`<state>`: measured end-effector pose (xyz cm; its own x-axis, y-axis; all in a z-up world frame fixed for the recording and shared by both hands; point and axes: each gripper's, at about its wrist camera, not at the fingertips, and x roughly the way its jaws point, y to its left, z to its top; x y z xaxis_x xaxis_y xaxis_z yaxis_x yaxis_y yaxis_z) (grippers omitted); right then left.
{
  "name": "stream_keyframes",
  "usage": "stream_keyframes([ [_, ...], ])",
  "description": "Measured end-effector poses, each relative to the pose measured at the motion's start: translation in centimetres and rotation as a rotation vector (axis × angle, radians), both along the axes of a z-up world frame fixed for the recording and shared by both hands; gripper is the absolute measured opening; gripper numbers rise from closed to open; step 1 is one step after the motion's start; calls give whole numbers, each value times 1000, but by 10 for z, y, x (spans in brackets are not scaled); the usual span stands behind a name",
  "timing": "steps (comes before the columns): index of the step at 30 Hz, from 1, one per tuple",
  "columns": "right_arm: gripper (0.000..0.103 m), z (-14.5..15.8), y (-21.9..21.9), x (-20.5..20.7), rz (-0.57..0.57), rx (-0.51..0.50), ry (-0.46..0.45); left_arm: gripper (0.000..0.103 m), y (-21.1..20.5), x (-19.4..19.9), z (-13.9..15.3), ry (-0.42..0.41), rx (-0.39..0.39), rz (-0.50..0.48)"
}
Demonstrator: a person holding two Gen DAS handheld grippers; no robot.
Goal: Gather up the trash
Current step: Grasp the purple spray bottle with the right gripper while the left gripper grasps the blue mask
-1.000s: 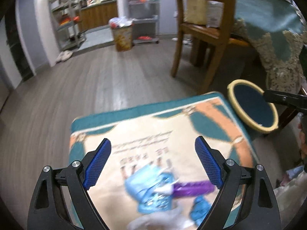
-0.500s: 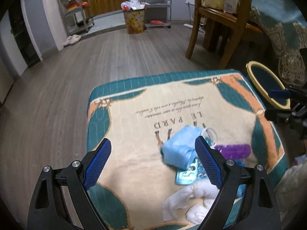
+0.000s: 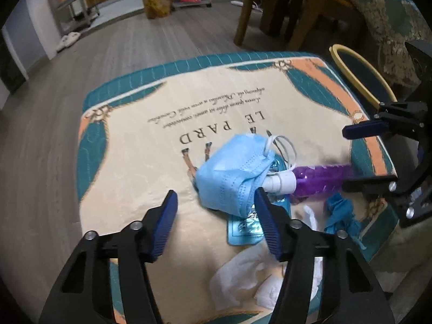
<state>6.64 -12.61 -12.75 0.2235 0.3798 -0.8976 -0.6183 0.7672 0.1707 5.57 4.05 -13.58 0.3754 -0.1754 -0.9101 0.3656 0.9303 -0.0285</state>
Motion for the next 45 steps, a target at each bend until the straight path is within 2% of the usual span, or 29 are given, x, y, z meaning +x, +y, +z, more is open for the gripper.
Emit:
stream_keyframes([
  [2, 66, -6, 2, 0, 21, -23, 6, 36, -1, 3, -4, 25, 0, -4],
  [3, 66, -8, 2, 0, 29, -30, 7, 20, -2, 5, -7, 47, 2, -5],
  [4, 66, -10, 3, 1, 35, -33, 10, 16, -2, 6, -10, 61, 8, -4],
  [7, 66, -13, 9, 2, 63, -32, 5, 12, 1, 8, -8, 52, 17, 7],
  [10, 62, -17, 16, 0, 94, -44, 4, 10, 9, 11, -3, 46, 0, 39],
  [17, 55, -31, 31, -3, 126, -95, -29, 10, 10, 14, 1, 38, 6, 40],
  [18, 52, -32, 33, -1, 127, -101, -31, 10, 11, 14, 2, 38, 3, 41],
  [19, 43, -33, 34, -2, 131, -102, -29, 10, 10, 14, 2, 39, 1, 41],
  [25, 34, -27, 30, -3, 125, -98, -39, 10, 10, 13, 6, 31, -5, 44],
  [30, 33, -9, 13, 2, 74, -45, -45, 10, 7, 15, 16, 5, -18, 46],
  [34, 32, 13, -5, 4, 16, -1, -57, 10, 6, 19, 31, -28, -57, 60],
  [39, 32, 50, -41, 6, -71, 62, -75, 9, 0, 25, 47, -64, -83, 67],
  [45, 32, 96, -85, 8, -151, 130, -104, 9, -14, 31, 52, -77, -84, 53],
])
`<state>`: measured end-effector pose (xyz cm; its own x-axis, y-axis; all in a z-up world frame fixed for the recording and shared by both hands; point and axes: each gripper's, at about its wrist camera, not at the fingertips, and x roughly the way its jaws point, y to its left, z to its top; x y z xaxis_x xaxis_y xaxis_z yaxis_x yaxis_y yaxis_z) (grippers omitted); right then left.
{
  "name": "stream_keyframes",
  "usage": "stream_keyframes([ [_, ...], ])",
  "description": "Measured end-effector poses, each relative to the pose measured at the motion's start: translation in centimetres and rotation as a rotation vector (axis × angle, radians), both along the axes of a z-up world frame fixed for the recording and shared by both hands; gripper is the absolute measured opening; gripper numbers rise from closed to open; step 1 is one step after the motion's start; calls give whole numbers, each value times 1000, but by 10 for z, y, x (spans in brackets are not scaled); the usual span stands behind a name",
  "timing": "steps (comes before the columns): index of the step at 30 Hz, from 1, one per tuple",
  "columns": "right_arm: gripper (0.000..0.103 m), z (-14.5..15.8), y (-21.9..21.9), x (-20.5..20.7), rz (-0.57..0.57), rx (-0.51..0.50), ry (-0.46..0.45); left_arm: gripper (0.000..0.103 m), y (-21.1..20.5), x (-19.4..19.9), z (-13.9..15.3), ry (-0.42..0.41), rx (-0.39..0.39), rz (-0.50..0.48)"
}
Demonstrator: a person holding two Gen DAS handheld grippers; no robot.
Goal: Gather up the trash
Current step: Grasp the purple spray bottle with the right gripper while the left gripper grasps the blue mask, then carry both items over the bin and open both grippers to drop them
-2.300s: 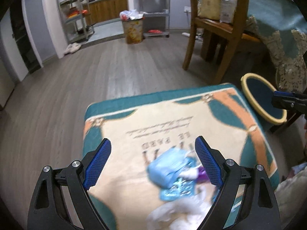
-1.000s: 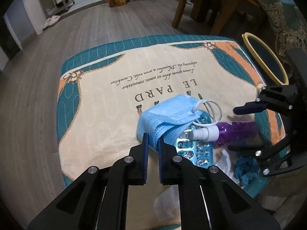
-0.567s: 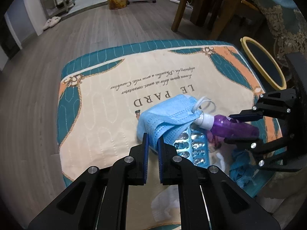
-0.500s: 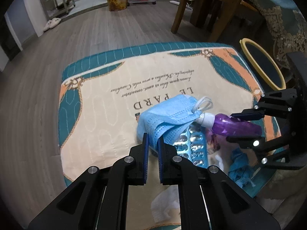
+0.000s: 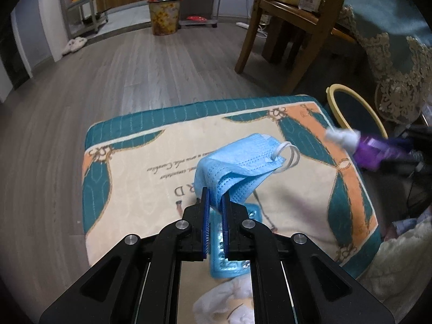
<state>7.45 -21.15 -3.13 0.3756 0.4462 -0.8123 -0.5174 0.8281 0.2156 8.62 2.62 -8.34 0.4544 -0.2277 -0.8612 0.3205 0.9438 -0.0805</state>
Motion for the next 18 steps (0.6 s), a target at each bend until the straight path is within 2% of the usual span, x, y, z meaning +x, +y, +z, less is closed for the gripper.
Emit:
stream_keyframes([
  [3, 32, 14, -27, 4, -78, 18, -10, 9, -13, 1, 2, -8, 0, -22],
  [7, 32, 16, -57, 8, -183, 62, -23, 9, -30, 2, 13, -31, -15, -50],
  [12, 32, 16, -78, 12, -224, 72, -34, 9, -63, 2, 27, -67, -37, -104],
  [18, 32, 9, -96, 17, -255, 85, -22, 9, -93, 8, 26, -63, -43, -140],
])
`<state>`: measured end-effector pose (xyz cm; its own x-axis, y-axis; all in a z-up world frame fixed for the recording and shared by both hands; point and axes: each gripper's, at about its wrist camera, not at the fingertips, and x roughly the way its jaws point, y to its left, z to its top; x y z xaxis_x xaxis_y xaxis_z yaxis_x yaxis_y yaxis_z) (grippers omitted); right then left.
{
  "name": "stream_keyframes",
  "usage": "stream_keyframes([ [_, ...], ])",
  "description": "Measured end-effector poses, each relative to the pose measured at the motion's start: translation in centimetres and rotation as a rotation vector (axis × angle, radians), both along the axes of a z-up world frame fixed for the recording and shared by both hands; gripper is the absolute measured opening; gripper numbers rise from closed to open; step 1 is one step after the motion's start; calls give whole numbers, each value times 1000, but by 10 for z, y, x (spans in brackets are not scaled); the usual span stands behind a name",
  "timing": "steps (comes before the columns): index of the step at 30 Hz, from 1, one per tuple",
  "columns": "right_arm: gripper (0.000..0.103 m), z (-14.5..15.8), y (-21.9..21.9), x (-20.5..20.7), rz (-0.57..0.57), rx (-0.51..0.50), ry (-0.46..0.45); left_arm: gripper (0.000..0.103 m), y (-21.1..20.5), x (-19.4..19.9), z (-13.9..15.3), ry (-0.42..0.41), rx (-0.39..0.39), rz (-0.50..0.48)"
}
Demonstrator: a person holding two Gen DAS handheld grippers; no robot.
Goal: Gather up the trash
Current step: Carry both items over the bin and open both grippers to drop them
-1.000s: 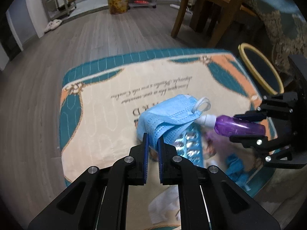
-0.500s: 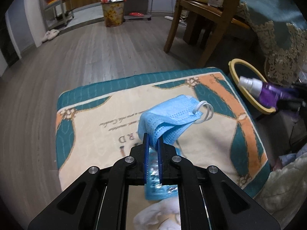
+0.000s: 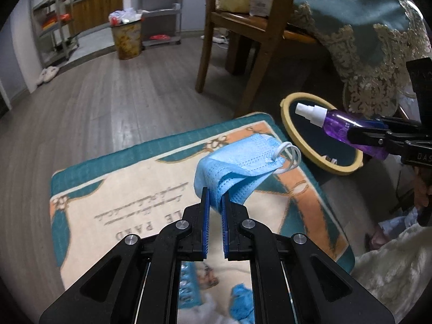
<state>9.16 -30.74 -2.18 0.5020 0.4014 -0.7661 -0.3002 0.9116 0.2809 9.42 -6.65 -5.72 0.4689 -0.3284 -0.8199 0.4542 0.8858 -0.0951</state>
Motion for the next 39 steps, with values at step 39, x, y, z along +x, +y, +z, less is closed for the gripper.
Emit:
stream_keyframes([
  [39, 32, -49, -187, -3, -433, -32, 95, 9, -199, 15, -14, -27, -22, -228],
])
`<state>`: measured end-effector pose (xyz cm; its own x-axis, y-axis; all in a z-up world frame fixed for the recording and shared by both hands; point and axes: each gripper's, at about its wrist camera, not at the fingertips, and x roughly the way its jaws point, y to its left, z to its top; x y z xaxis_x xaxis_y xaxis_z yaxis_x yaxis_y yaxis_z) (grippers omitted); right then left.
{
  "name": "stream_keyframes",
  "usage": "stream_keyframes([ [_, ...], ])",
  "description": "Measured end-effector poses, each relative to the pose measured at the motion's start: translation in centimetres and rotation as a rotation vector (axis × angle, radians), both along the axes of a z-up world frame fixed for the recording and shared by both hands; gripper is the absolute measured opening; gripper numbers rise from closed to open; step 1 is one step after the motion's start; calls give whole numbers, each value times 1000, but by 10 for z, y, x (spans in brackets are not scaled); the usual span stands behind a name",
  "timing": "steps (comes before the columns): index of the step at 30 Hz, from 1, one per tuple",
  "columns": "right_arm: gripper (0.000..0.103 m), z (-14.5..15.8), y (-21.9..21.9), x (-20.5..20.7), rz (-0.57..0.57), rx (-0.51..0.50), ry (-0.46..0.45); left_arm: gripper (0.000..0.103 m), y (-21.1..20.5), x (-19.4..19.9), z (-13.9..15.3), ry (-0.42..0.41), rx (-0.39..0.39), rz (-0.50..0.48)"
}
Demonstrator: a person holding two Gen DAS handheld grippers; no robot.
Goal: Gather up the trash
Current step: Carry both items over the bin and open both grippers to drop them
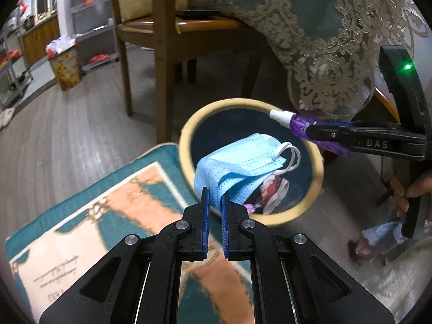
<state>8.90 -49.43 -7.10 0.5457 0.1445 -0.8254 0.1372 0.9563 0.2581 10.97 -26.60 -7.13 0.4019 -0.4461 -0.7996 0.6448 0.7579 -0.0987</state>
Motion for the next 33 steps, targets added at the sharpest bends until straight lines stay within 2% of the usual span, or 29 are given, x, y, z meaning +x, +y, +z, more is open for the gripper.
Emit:
stream_keyframes([
  [16, 32, -14, -2, 14, -22, -1, 34, 9, -52, 11, -24, -1, 2, -18],
  [24, 34, -9, -7, 13, -70, 17, -14, 10, -61, 20, -28, 3, -23, 8],
  [25, 45, -8, -7, 13, -79, 18, -15, 18, -60, 20, -29, 6, -28, 9],
  [26, 51, -6, -7, 12, -87, 23, -24, 23, -60, 21, -29, 5, -32, 15],
  [27, 59, -4, -7, 11, -92, 19, -33, 39, -59, 22, -28, -1, -31, 31],
  [28, 61, -3, -7, 11, -94, 16, -39, 54, -56, 22, -28, -6, -33, 43],
  [29, 61, -3, -7, 11, -92, 16, -40, 57, -54, 23, -26, -9, -44, 52],
  [33, 67, -4, -6, 12, -95, 14, -31, 60, -48, 24, -20, -9, -67, 60],
])
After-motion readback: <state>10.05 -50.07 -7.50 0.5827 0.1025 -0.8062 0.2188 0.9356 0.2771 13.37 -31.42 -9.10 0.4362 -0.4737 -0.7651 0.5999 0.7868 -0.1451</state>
